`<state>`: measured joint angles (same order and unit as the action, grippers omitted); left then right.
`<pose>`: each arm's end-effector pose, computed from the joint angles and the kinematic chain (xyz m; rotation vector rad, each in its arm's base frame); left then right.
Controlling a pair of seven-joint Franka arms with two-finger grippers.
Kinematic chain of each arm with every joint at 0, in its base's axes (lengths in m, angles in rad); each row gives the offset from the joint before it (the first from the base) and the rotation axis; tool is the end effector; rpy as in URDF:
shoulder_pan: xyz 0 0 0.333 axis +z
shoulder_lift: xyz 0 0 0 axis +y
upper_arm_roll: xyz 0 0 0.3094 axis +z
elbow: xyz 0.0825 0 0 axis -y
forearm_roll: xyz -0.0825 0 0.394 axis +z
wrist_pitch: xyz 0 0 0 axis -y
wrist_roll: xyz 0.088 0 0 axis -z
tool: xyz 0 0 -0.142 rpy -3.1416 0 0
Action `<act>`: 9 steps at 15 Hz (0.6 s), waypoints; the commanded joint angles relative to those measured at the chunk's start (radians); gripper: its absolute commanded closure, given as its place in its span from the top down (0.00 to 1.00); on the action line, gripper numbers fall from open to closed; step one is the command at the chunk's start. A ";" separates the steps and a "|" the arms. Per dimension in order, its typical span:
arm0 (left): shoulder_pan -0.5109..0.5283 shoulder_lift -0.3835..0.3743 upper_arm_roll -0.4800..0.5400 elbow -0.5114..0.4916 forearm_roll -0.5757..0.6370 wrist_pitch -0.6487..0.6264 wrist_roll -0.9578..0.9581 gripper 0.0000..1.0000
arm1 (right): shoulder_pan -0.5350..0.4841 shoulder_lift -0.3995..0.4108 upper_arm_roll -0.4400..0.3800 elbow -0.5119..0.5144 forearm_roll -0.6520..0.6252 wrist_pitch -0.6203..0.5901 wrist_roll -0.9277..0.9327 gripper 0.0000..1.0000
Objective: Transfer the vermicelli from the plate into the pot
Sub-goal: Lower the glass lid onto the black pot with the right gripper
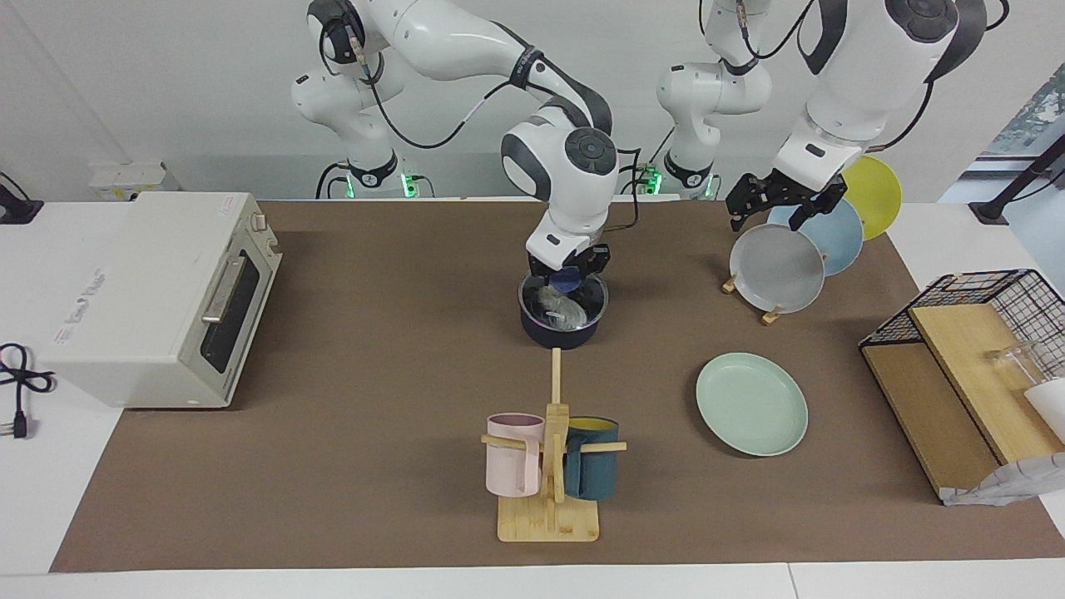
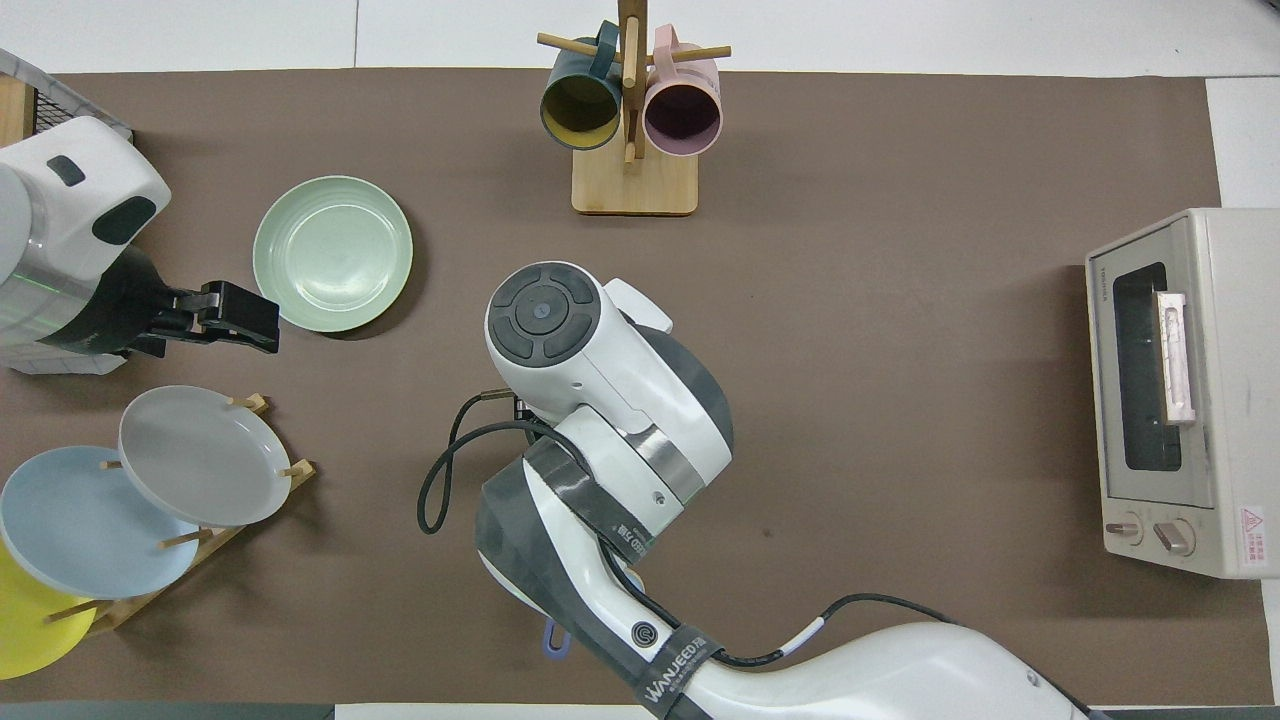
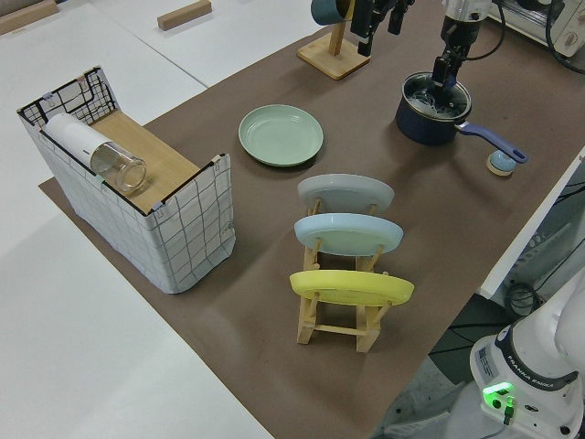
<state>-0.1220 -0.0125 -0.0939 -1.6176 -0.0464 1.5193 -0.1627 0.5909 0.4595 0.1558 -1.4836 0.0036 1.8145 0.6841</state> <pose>0.5365 -0.1249 0.5634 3.1088 -0.0832 -0.1444 0.5051 0.4510 0.3584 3.1074 0.0775 -0.2195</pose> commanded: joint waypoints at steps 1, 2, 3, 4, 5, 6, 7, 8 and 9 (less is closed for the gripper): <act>0.022 -0.023 -0.015 -0.016 -0.013 -0.008 -0.008 1.00 | -0.003 -0.031 0.001 -0.041 -0.011 0.016 0.012 0.02; 0.022 -0.023 -0.015 -0.016 -0.012 -0.008 -0.008 1.00 | -0.003 -0.030 0.001 -0.043 -0.010 0.019 0.014 0.02; 0.022 -0.023 -0.015 -0.016 -0.010 -0.008 -0.008 1.00 | -0.003 -0.031 0.001 -0.043 -0.005 0.022 0.014 0.02; 0.019 -0.021 -0.015 -0.016 -0.007 -0.008 -0.009 1.00 | -0.005 -0.031 0.001 -0.044 -0.004 0.023 0.014 0.02; 0.019 -0.021 -0.015 -0.016 -0.004 -0.008 -0.009 1.00 | -0.003 -0.031 0.001 -0.044 -0.004 0.023 0.015 0.05; 0.019 -0.021 -0.015 -0.015 -0.004 -0.007 -0.009 1.00 | -0.005 -0.031 0.001 -0.044 -0.004 0.025 0.015 0.11; 0.019 -0.021 -0.015 -0.015 -0.004 -0.008 -0.009 1.00 | -0.005 -0.031 0.001 -0.046 -0.004 0.028 0.015 0.19; 0.019 -0.021 -0.015 -0.015 -0.004 -0.008 -0.009 1.00 | -0.003 -0.031 0.001 -0.044 -0.004 0.029 0.015 0.35; 0.022 -0.021 -0.015 -0.015 -0.003 -0.008 -0.009 1.00 | -0.003 -0.030 0.001 -0.044 -0.004 0.031 0.015 0.50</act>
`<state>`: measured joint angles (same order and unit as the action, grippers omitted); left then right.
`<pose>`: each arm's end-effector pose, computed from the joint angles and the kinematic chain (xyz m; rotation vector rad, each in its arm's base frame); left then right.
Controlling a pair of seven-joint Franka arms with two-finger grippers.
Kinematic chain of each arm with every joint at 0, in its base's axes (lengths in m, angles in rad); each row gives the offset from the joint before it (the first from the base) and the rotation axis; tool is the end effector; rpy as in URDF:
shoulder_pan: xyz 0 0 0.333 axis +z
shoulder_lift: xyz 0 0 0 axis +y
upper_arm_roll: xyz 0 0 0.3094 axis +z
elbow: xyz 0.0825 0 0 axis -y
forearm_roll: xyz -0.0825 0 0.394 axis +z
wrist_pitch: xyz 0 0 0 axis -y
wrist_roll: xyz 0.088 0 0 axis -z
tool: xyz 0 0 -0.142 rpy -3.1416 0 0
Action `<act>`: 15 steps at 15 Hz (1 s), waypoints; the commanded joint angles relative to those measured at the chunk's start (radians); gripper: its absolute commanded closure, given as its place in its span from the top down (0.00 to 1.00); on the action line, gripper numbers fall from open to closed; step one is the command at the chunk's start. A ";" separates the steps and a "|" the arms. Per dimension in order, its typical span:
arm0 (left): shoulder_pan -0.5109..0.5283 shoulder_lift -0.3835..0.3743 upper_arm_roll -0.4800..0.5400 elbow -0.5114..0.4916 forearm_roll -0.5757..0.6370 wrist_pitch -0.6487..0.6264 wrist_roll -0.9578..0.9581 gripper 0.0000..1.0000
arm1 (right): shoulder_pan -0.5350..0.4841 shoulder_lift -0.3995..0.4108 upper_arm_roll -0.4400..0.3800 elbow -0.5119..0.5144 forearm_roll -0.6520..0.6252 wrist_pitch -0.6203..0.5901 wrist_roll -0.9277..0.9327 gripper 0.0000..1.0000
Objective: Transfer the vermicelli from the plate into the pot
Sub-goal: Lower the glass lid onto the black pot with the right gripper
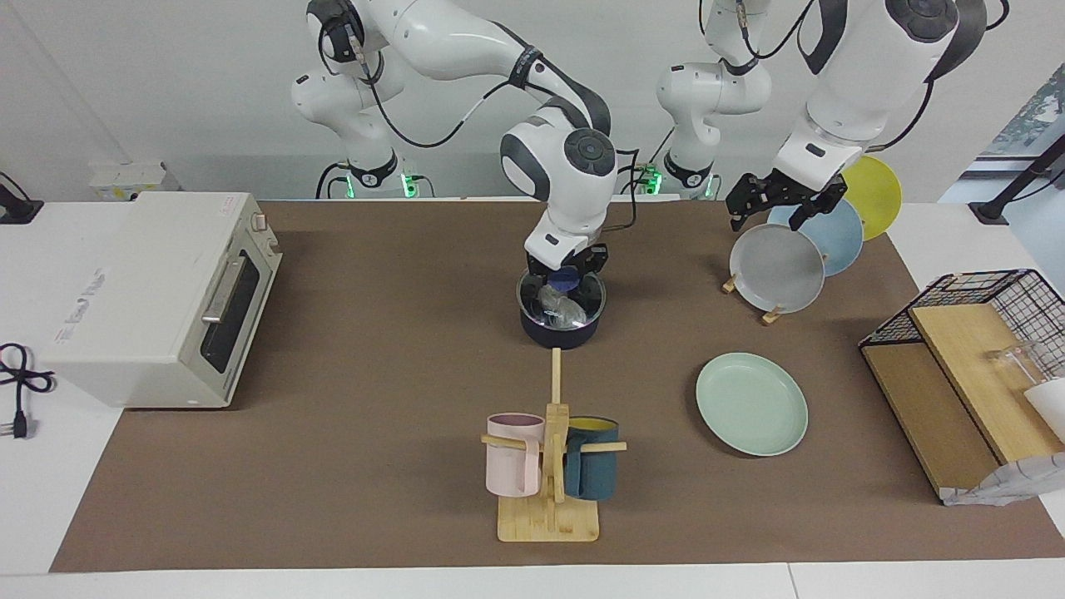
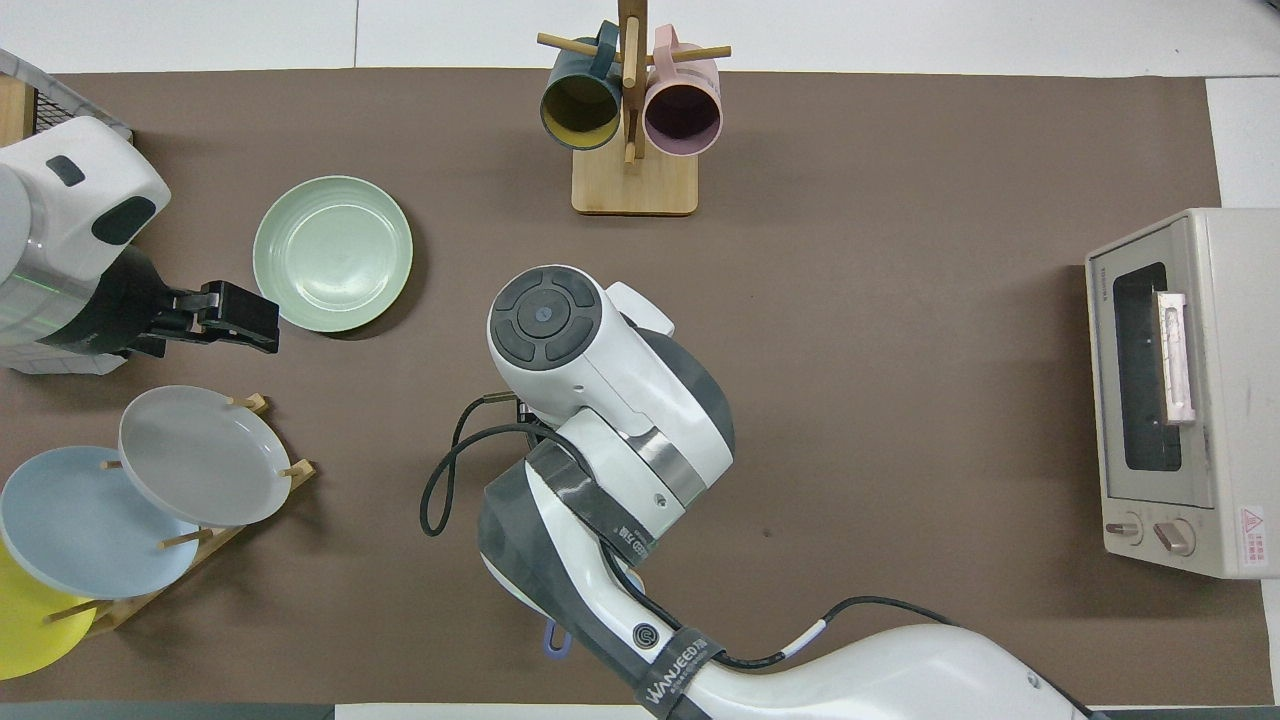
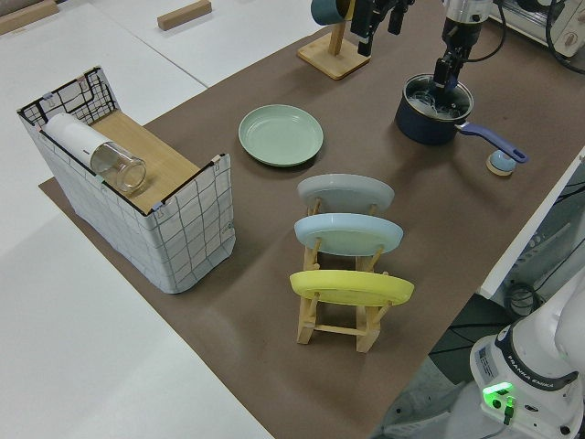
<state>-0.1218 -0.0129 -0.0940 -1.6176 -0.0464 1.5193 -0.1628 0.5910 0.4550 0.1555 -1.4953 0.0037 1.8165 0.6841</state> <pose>0.5364 -0.1248 0.5637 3.1088 -0.0829 -0.1438 0.5032 0.4496 0.3561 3.1030 0.0777 -0.2248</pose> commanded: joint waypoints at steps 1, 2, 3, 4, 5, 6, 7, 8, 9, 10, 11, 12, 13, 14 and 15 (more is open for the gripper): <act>0.024 -0.021 -0.016 -0.013 -0.001 -0.008 -0.009 1.00 | -0.005 -0.025 0.001 -0.029 -0.002 0.030 0.017 0.65; 0.024 -0.021 -0.016 -0.008 0.014 -0.011 -0.007 1.00 | -0.013 -0.025 0.001 -0.022 -0.004 0.030 0.015 0.76; 0.024 -0.019 -0.018 -0.007 0.025 -0.011 -0.007 1.00 | -0.014 -0.024 0.001 -0.014 -0.008 0.030 0.017 1.00; 0.024 -0.019 -0.018 -0.007 0.026 -0.011 -0.007 1.00 | -0.016 -0.025 -0.001 -0.007 -0.019 0.030 0.015 1.00; 0.025 -0.019 -0.018 -0.007 0.031 -0.011 -0.007 1.00 | -0.023 -0.025 -0.002 0.013 -0.019 0.030 0.014 1.00; 0.024 -0.019 -0.018 -0.008 0.031 -0.011 -0.007 1.00 | -0.046 -0.025 -0.004 0.035 -0.019 0.030 0.014 1.00; 0.024 -0.019 -0.018 -0.008 0.033 -0.010 -0.009 1.00 | -0.078 -0.030 -0.004 0.052 -0.019 0.029 0.006 1.00; 0.025 -0.019 -0.018 -0.007 0.042 -0.010 -0.007 1.00 | -0.112 -0.044 -0.004 0.064 -0.016 0.026 0.002 1.00; 0.025 -0.019 -0.018 -0.007 0.045 -0.008 -0.007 1.00 | -0.147 -0.067 -0.004 0.067 -0.014 0.018 0.000 1.00; 0.025 -0.019 -0.018 -0.007 0.045 -0.007 -0.007 1.00 | -0.176 -0.088 -0.004 0.069 -0.016 0.011 -0.012 1.00; 0.025 -0.019 -0.018 -0.007 0.045 -0.007 -0.007 1.00 | -0.198 -0.113 -0.005 0.069 -0.016 0.000 -0.040 1.00; 0.027 -0.021 -0.018 -0.007 0.045 -0.007 -0.007 1.00 | -0.216 -0.131 -0.007 0.069 -0.019 -0.025 -0.076 1.00; 0.031 -0.021 -0.018 -0.007 0.045 -0.004 -0.007 1.00 | -0.224 -0.150 -0.010 0.069 -0.021 -0.051 -0.104 1.00; 0.031 -0.022 -0.018 -0.007 0.045 -0.002 -0.007 1.00 | -0.233 -0.169 -0.011 0.070 -0.022 -0.084 -0.112 1.00; 0.033 -0.025 -0.018 -0.008 0.045 -0.001 -0.004 1.00 | -0.250 -0.194 -0.013 0.070 -0.024 -0.115 -0.120 1.00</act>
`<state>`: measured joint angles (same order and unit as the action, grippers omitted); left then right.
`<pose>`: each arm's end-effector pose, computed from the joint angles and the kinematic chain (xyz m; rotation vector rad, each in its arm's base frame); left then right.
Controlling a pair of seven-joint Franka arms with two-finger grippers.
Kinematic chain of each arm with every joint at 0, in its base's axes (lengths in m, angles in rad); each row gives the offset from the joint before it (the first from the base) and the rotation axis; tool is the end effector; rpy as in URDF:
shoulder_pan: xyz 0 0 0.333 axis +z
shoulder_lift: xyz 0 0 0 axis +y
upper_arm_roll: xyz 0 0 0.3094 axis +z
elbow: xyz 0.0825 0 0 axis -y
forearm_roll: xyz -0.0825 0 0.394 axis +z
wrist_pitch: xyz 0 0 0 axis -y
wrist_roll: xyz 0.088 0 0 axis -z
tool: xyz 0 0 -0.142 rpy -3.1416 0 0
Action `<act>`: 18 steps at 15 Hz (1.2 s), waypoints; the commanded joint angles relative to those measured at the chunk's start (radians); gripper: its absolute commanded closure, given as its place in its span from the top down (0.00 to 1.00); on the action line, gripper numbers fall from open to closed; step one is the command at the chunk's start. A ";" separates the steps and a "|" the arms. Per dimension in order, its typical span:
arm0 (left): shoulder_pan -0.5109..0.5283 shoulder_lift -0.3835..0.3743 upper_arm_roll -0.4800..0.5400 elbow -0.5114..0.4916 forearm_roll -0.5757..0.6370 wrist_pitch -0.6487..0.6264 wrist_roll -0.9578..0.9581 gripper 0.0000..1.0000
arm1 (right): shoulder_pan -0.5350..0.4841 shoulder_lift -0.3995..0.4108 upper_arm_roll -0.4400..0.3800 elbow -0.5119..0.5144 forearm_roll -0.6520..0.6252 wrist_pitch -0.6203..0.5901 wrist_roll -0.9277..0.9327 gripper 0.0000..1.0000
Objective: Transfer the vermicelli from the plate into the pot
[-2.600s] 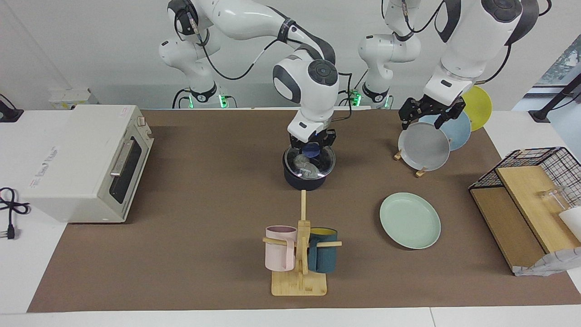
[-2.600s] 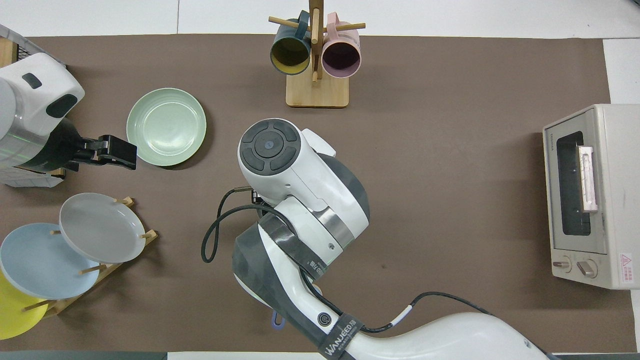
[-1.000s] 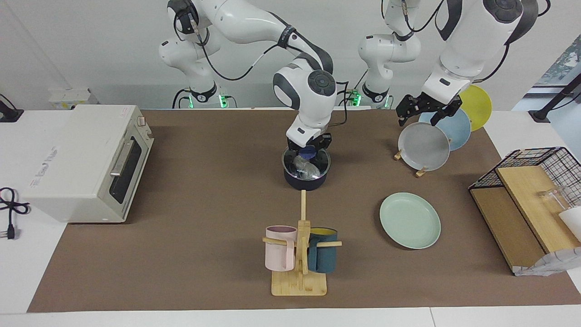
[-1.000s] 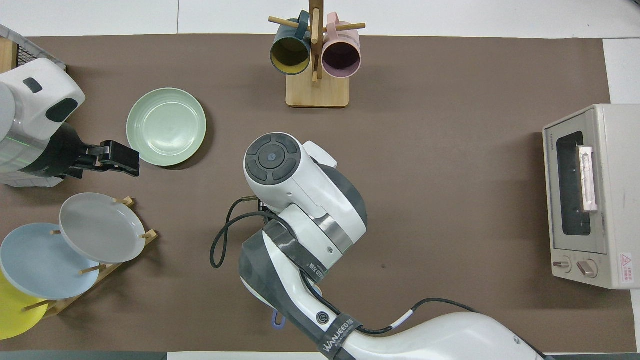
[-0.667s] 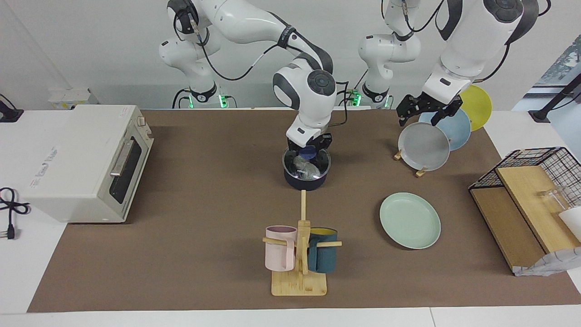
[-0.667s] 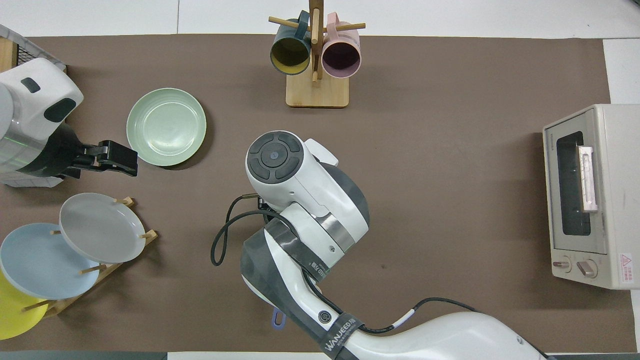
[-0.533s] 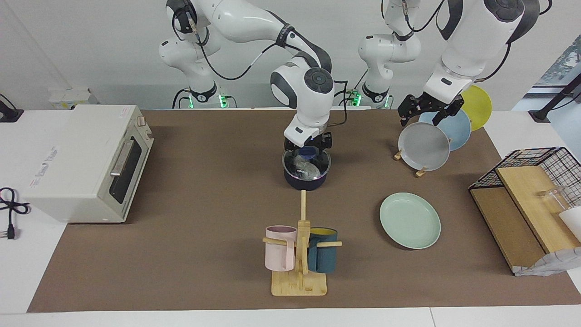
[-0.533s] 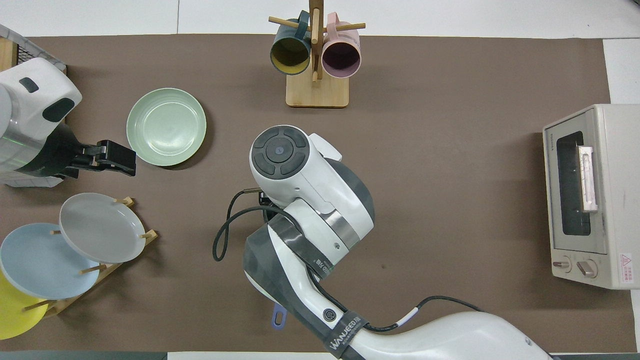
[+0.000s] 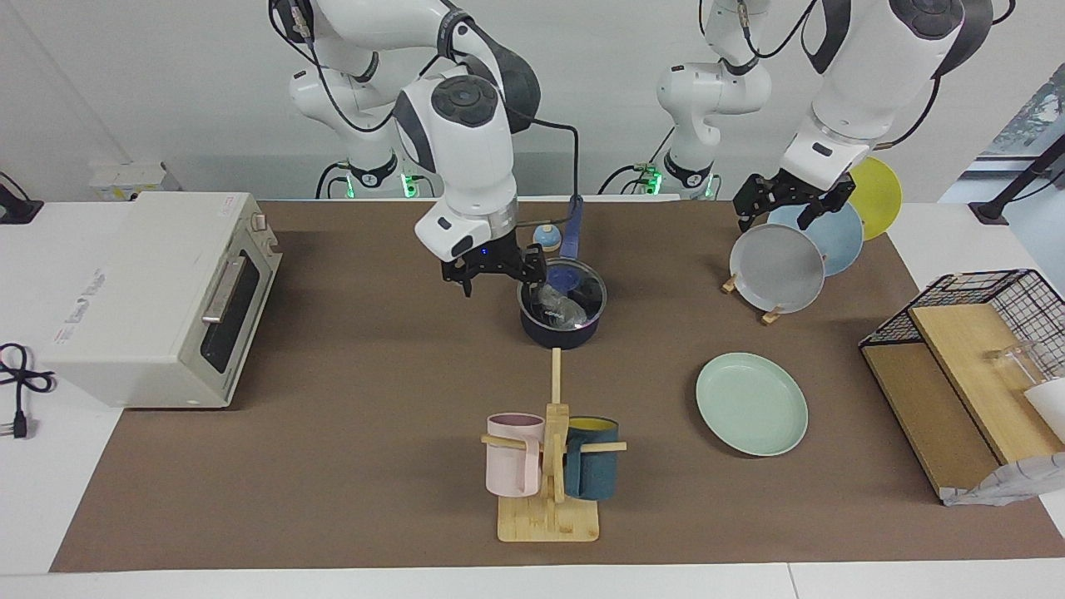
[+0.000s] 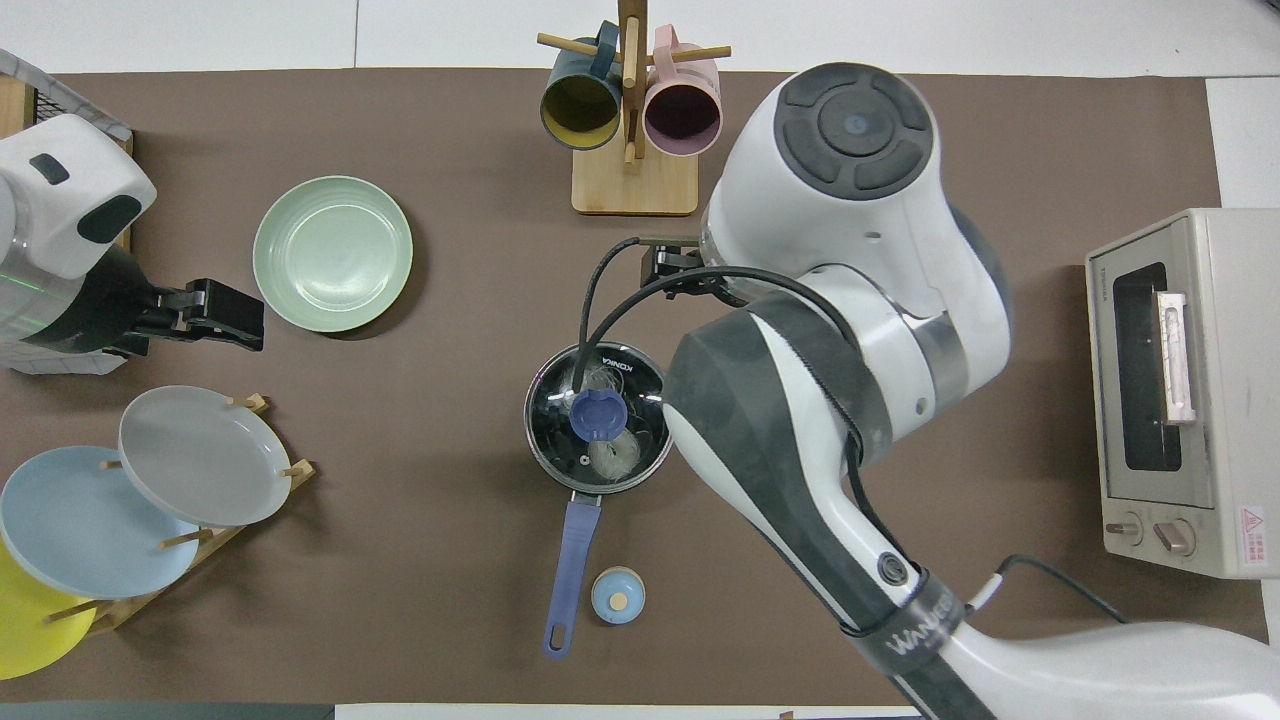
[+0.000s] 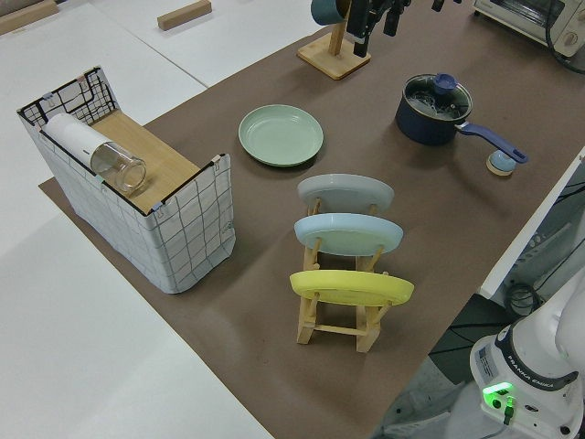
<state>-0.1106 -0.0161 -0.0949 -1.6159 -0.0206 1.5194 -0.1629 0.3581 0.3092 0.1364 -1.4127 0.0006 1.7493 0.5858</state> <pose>0.5378 -0.1155 0.5661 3.1342 -0.0670 -0.1295 0.5913 0.3068 0.4870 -3.0864 0.1520 -0.0068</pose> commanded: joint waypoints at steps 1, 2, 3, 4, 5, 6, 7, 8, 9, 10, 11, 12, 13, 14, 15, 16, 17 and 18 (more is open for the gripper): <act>0.022 -0.022 -0.016 -0.010 0.019 -0.001 0.000 1.00 | -0.043 -0.086 0.008 -0.012 -0.030 -0.074 -0.058 1.00; 0.022 -0.024 -0.016 -0.010 0.019 -0.002 0.002 1.00 | -0.085 -0.113 0.008 -0.012 -0.030 -0.105 -0.113 1.00; 0.022 -0.024 -0.016 -0.010 0.019 -0.001 -0.001 1.00 | -0.135 -0.123 0.009 -0.012 -0.028 -0.135 -0.177 1.00; 0.022 -0.024 -0.016 -0.010 0.019 -0.001 -0.001 1.00 | -0.180 -0.131 0.008 -0.012 -0.030 -0.163 -0.217 1.00; 0.022 -0.025 -0.016 -0.010 0.019 -0.001 -0.001 1.00 | -0.209 -0.133 0.008 -0.011 -0.031 -0.203 -0.240 1.00; 0.022 -0.025 -0.014 -0.012 0.019 -0.001 -0.004 1.00 | -0.226 -0.136 0.006 -0.003 -0.034 -0.229 -0.254 1.00; 0.022 -0.025 -0.014 -0.012 0.019 0.001 -0.006 1.00 | -0.244 -0.153 0.006 0.008 -0.033 -0.238 -0.277 1.00; 0.022 -0.025 -0.014 -0.012 0.019 0.001 -0.004 1.00 | -0.273 -0.162 0.006 -0.008 -0.033 -0.243 -0.299 1.00; 0.023 -0.025 -0.014 -0.010 0.019 0.001 -0.004 1.00 | -0.301 -0.163 0.005 -0.012 -0.033 -0.260 -0.310 1.00; 0.034 -0.025 -0.016 -0.010 0.019 -0.001 -0.004 1.00 | -0.330 -0.165 0.006 -0.021 -0.024 -0.264 -0.314 1.00; 0.035 -0.025 -0.016 -0.010 0.019 -0.001 -0.004 1.00 | -0.356 -0.173 0.006 -0.026 -0.021 -0.267 -0.317 1.00; 0.035 -0.025 -0.016 -0.010 0.019 0.001 -0.004 1.00 | -0.366 -0.180 0.006 -0.035 -0.024 -0.269 -0.334 1.00; 0.035 -0.025 -0.016 -0.010 0.019 -0.001 -0.004 1.00 | -0.372 -0.189 0.006 -0.055 -0.022 -0.270 -0.359 1.00; 0.037 -0.025 -0.014 -0.010 0.019 -0.001 -0.004 1.00 | -0.372 -0.206 0.006 -0.090 -0.022 -0.269 -0.382 1.00; 0.037 -0.025 -0.014 -0.010 0.019 -0.001 -0.004 1.00 | -0.392 -0.212 0.006 -0.107 -0.019 -0.267 -0.394 1.00; 0.037 -0.025 -0.014 -0.012 0.019 -0.001 -0.004 1.00 | -0.412 -0.219 0.006 -0.136 -0.005 -0.252 -0.400 1.00; 0.037 -0.027 -0.011 -0.012 0.019 0.002 -0.004 1.00 | -0.407 -0.223 0.005 -0.141 0.013 -0.229 -0.423 1.00; 0.035 -0.028 -0.008 -0.013 0.019 0.007 -0.001 1.00 | -0.403 -0.226 0.003 -0.135 0.010 -0.226 -0.444 1.00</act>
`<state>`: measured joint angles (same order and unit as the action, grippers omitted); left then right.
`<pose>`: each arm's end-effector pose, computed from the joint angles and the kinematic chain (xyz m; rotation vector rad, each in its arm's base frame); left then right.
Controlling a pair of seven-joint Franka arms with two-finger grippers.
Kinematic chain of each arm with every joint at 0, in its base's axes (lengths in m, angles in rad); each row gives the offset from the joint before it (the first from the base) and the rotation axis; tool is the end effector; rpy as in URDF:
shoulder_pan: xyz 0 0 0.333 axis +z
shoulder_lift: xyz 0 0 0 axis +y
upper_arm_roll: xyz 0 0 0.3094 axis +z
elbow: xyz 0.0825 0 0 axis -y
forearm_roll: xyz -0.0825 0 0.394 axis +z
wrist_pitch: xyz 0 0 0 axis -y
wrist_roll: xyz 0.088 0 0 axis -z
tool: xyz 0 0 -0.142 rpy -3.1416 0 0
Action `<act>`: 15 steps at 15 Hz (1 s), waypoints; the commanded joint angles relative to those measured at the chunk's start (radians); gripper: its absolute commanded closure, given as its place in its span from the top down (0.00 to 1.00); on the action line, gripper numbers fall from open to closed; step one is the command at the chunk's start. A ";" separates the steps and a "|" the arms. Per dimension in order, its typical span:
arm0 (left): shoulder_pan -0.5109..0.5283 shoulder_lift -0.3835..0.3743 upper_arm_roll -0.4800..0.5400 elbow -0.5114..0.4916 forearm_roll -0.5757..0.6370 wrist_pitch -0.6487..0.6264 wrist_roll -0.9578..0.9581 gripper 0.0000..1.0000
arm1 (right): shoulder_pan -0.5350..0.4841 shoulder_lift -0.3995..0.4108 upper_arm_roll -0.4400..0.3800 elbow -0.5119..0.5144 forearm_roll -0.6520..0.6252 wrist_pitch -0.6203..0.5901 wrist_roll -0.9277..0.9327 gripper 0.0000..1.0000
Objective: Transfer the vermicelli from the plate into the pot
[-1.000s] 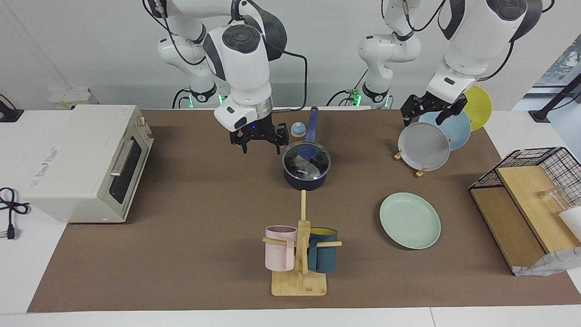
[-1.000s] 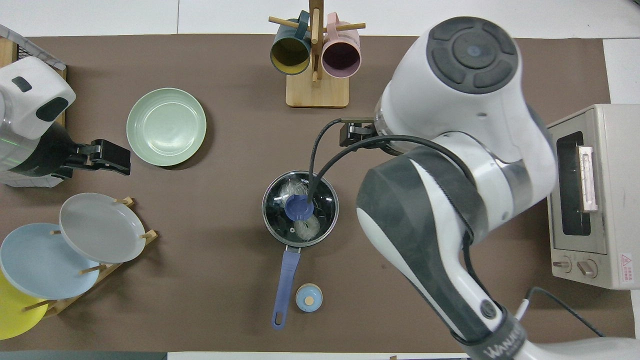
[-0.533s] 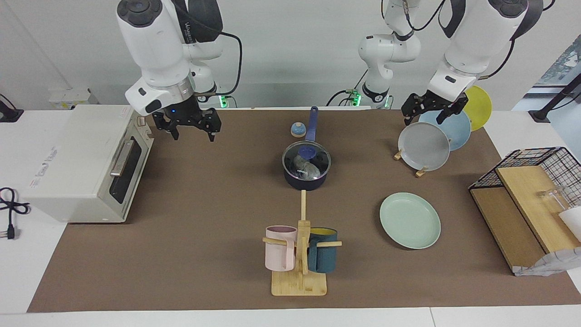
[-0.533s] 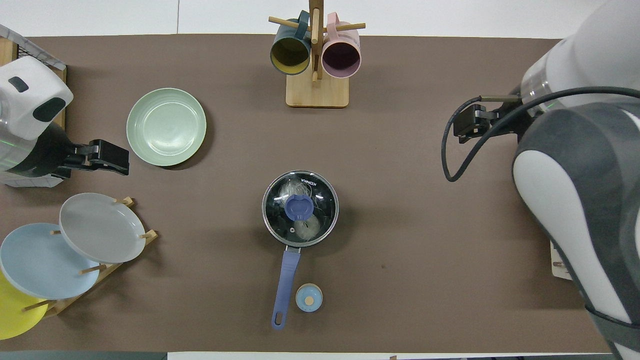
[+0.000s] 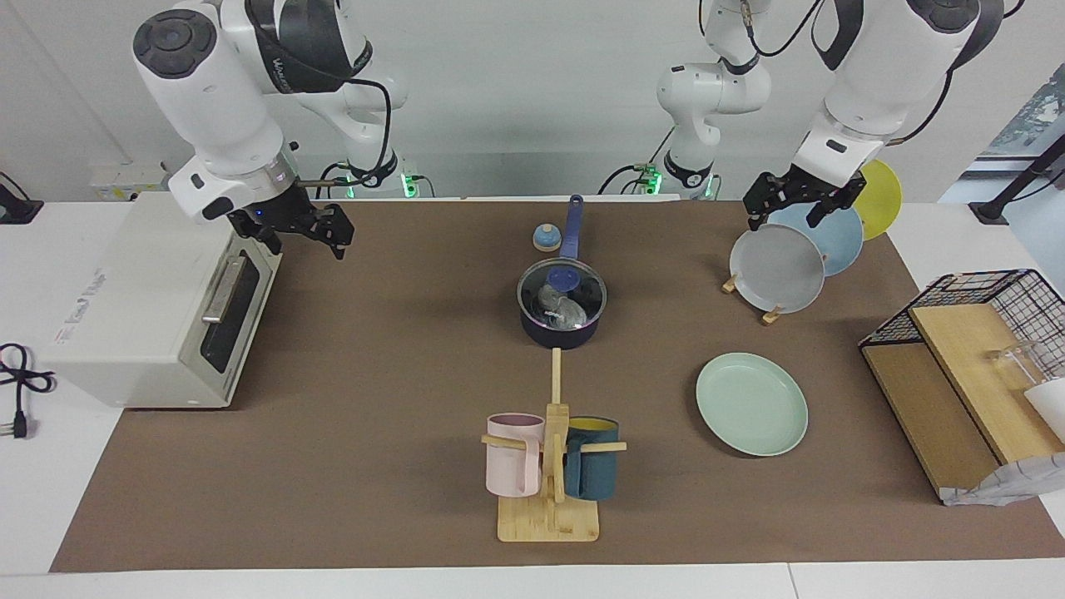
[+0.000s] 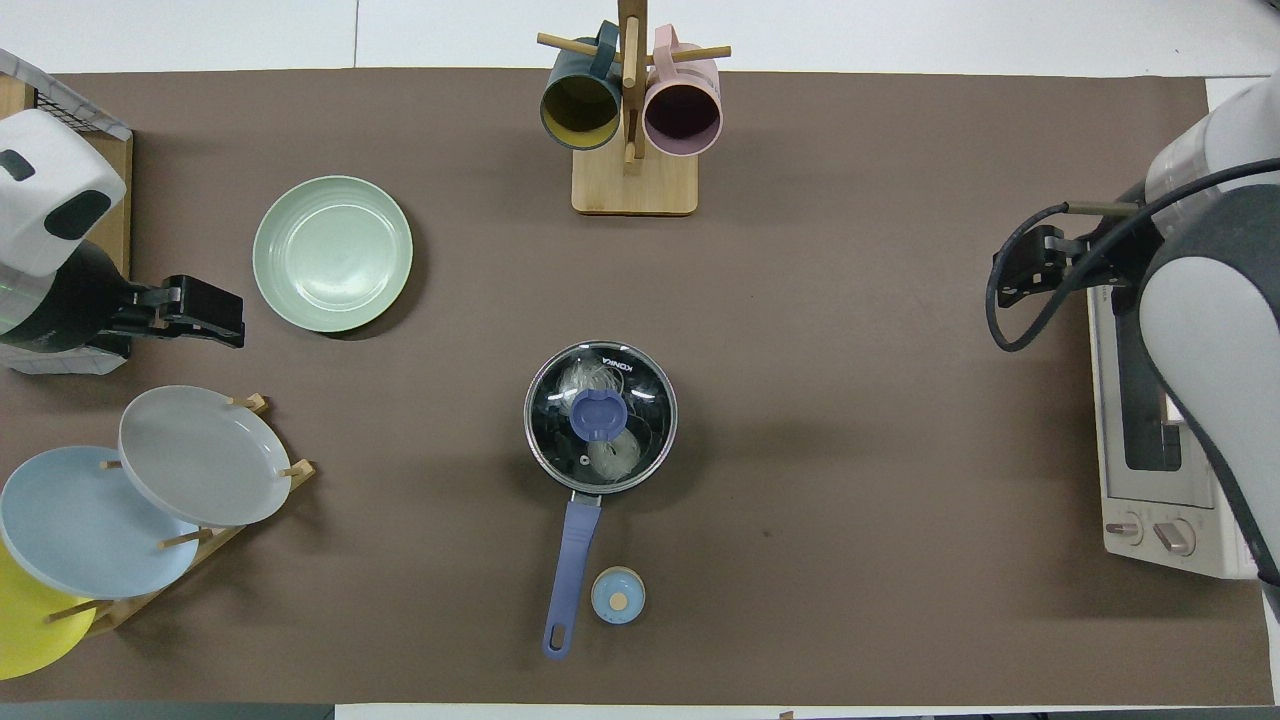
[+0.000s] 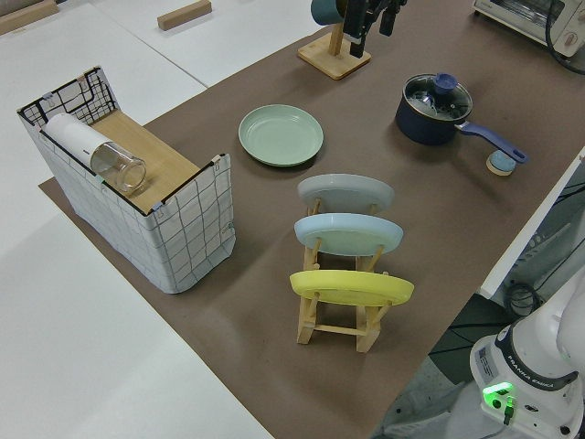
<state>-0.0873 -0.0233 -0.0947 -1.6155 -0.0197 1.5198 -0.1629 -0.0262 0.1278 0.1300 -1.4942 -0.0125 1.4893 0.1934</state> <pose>0.5388 -0.1026 0.5703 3.1345 -0.0302 -0.1167 0.5846 0.0550 0.5398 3.1163 -0.1399 -0.2043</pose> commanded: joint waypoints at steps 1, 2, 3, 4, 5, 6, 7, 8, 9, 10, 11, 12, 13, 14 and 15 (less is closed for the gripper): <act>0.012 -0.021 -0.005 -0.015 0.018 0.007 0.000 1.00 | -0.021 -0.046 0.007 -0.051 0.025 0.032 -0.061 1.00; 0.012 -0.023 0.000 -0.015 0.018 -0.001 -0.004 1.00 | -0.017 -0.063 -0.012 -0.048 0.017 0.029 -0.063 1.00; 0.012 -0.027 0.000 -0.020 0.018 -0.004 -0.004 1.00 | -0.008 -0.082 -0.027 -0.051 0.002 0.022 -0.069 1.00; 0.012 -0.027 0.000 -0.020 0.018 -0.004 -0.004 1.00 | 0.009 -0.095 -0.036 -0.057 -0.009 -0.012 -0.069 1.00; 0.012 -0.027 0.000 -0.020 0.018 -0.001 -0.004 1.00 | 0.017 -0.109 -0.049 -0.078 -0.009 -0.041 -0.063 1.00; 0.011 -0.027 -0.002 -0.020 0.018 -0.001 -0.004 1.00 | 0.019 -0.123 -0.049 -0.107 -0.009 -0.041 -0.064 1.00; 0.012 -0.027 0.000 -0.021 0.018 -0.001 -0.004 1.00 | 0.020 -0.137 -0.047 -0.124 -0.009 -0.041 -0.068 1.00; 0.011 -0.027 0.000 -0.021 0.018 -0.001 -0.004 1.00 | 0.022 -0.143 -0.049 -0.136 -0.009 -0.041 -0.071 1.00; 0.012 -0.027 0.000 -0.021 0.018 -0.001 -0.004 1.00 | 0.029 -0.155 -0.053 -0.164 -0.011 -0.035 -0.072 1.00; 0.012 -0.027 0.000 -0.020 0.018 -0.001 -0.004 1.00 | 0.031 -0.178 -0.055 -0.202 -0.012 -0.026 -0.077 1.00; 0.012 -0.027 -0.002 -0.021 0.018 -0.001 -0.004 1.00 | 0.031 -0.183 -0.061 -0.215 -0.012 -0.027 -0.092 1.00; 0.011 -0.027 0.000 -0.021 0.018 -0.001 -0.004 1.00 | 0.032 -0.183 -0.069 -0.216 -0.012 -0.027 -0.101 1.00; 0.011 -0.027 0.000 -0.021 0.018 -0.001 -0.004 1.00 | 0.032 -0.175 -0.082 -0.203 -0.008 -0.026 -0.097 1.00; 0.011 -0.027 -0.002 -0.021 0.018 -0.001 -0.004 1.00 | 0.031 -0.174 -0.105 -0.187 0.003 -0.011 -0.098 1.00; 0.011 -0.027 0.000 -0.021 0.018 -0.001 -0.004 1.00 | 0.032 -0.171 -0.113 -0.184 0.006 -0.006 -0.100 1.00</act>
<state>-0.0858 -0.0253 -0.0887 -1.6155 -0.0196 1.5197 -0.1629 0.0032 -0.0220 0.0488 -1.6626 -0.0170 1.4570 0.1263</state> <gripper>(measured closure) 0.000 0.000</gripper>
